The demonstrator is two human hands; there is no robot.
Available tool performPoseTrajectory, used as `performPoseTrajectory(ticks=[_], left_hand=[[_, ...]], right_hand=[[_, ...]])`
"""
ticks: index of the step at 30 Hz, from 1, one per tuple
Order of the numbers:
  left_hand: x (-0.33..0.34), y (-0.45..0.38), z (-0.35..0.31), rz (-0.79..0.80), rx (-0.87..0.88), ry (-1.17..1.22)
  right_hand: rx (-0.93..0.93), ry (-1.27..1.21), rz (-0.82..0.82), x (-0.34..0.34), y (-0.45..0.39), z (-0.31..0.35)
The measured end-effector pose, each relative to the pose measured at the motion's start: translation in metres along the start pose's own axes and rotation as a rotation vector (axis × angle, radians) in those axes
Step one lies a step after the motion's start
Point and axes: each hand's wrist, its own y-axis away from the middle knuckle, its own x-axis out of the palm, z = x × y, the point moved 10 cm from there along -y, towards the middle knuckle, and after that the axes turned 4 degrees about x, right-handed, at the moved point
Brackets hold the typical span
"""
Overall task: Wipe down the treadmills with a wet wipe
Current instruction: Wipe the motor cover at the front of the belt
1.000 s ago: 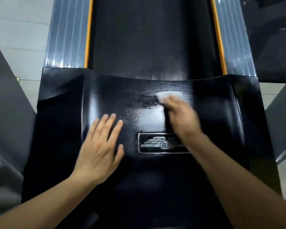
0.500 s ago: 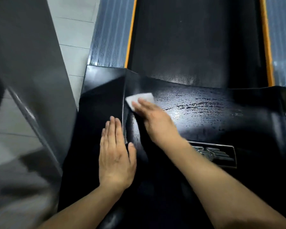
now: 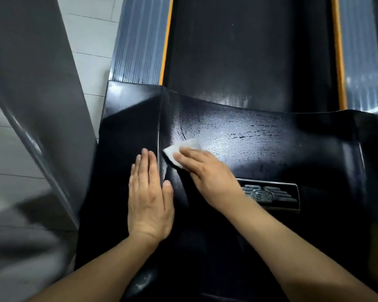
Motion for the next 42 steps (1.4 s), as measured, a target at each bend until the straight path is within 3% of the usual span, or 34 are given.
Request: performPoseTrajectory(ticks=[5,8,11,14,17,19,21,24,27,30,34,39,42], left_hand=[[-0.001,0.000,-0.001,-0.003,0.000,-0.019],[-0.001,0.000,-0.001,0.004,0.008,-0.019],[-0.002,0.001,-0.001,-0.019,0.024,-0.010],[-0.001,0.000,-0.001,-0.023,0.020,-0.013],[-0.002,0.000,0.000,-0.014,-0.017,-0.040],[-0.002,-0.001,0.000,0.002,-0.021,-0.030],[-0.005,-0.003,0.000,0.052,-0.018,-0.010],[-0.015,-0.007,0.005,0.169,-0.005,0.014],[-0.023,0.004,0.006,0.277,0.052,0.022],[-0.025,0.033,-0.002,0.294,0.193,-0.062],[-0.012,0.086,-0.019,0.351,0.440,-0.233],[-0.010,0.106,-0.019,0.337,0.459,-0.181],[-0.017,0.098,-0.011,0.377,0.412,-0.171]], right_hand=[[0.279,0.042,-0.167,-0.028,-0.063,-0.041],[0.205,-0.040,-0.182,-0.008,-0.066,-0.004],[0.090,-0.059,-0.221,0.009,-0.006,0.031],[0.099,0.020,-0.269,0.004,0.049,-0.009],[0.421,0.120,-0.409,-0.050,0.081,-0.092],[0.582,0.141,-0.381,-0.061,0.081,-0.115],[0.499,0.095,-0.339,-0.041,0.059,-0.083],[0.197,0.090,-0.269,0.023,0.048,0.013],[0.109,-0.154,-0.290,0.043,0.090,0.069],[0.191,-0.070,-0.369,0.024,0.133,0.043],[0.547,0.018,-0.474,0.006,0.162,-0.020],[0.240,-0.014,-0.427,0.053,0.160,0.070],[0.200,0.027,-0.394,0.053,0.192,0.068]])
